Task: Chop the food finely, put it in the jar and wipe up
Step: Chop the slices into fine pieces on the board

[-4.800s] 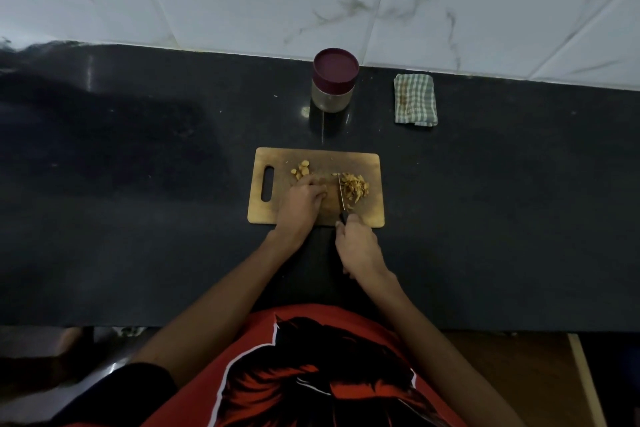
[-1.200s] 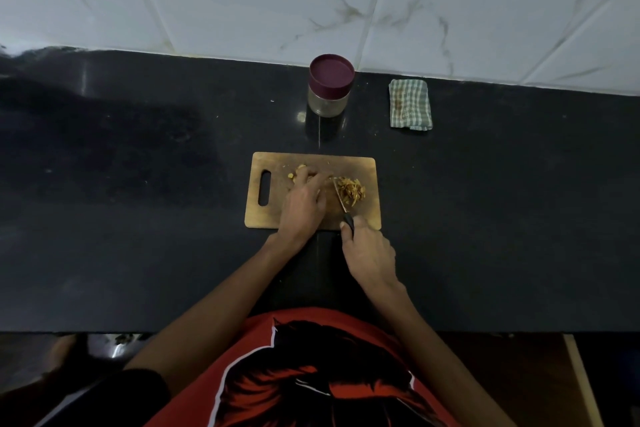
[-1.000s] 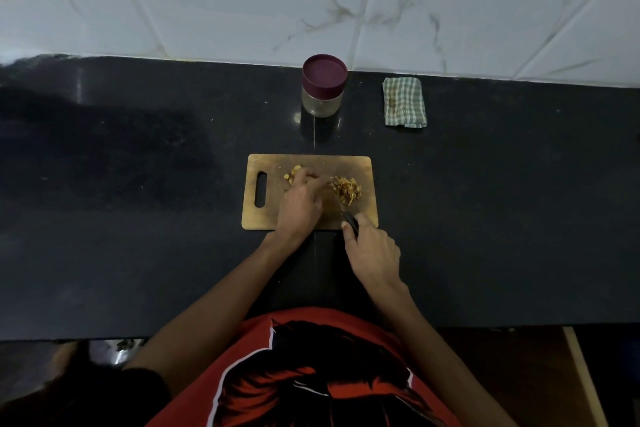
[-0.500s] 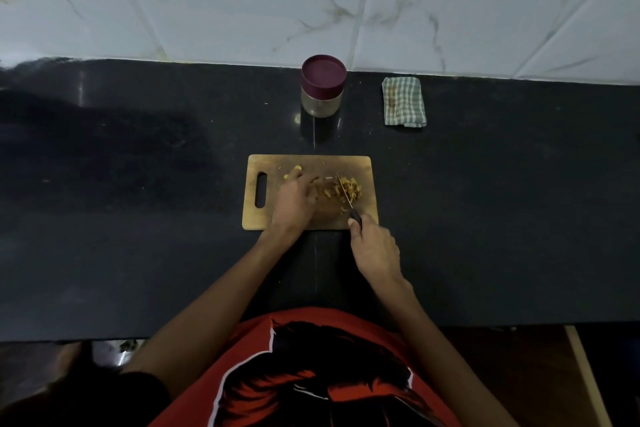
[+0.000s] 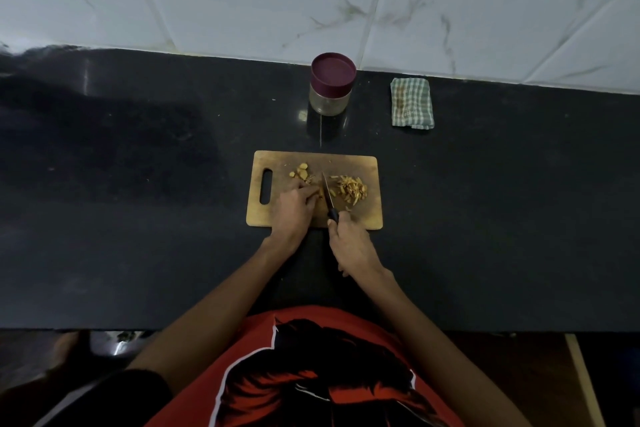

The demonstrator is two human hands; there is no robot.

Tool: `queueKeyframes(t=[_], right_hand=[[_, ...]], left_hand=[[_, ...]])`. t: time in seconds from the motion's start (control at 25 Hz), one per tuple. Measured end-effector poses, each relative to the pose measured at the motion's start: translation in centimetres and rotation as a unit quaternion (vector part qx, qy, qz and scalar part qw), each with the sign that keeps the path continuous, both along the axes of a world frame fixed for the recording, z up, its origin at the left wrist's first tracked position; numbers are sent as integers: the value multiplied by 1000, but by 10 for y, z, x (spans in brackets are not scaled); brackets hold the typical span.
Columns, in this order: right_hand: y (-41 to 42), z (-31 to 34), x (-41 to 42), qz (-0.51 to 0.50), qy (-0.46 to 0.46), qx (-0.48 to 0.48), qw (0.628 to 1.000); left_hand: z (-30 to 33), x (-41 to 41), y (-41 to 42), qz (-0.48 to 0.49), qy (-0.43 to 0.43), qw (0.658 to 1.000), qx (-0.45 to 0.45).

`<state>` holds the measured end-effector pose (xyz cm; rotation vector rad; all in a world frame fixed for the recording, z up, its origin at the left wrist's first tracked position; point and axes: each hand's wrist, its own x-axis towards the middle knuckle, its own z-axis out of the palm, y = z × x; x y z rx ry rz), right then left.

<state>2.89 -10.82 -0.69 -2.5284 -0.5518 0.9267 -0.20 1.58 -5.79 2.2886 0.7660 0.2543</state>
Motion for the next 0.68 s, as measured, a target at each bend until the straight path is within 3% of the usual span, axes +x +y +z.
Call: queueKeyframes(t=[0.68], right_hand=[[12, -10, -5, 38, -50, -55, 996]], left_hand=[[10, 0, -1, -75, 51, 994, 60]])
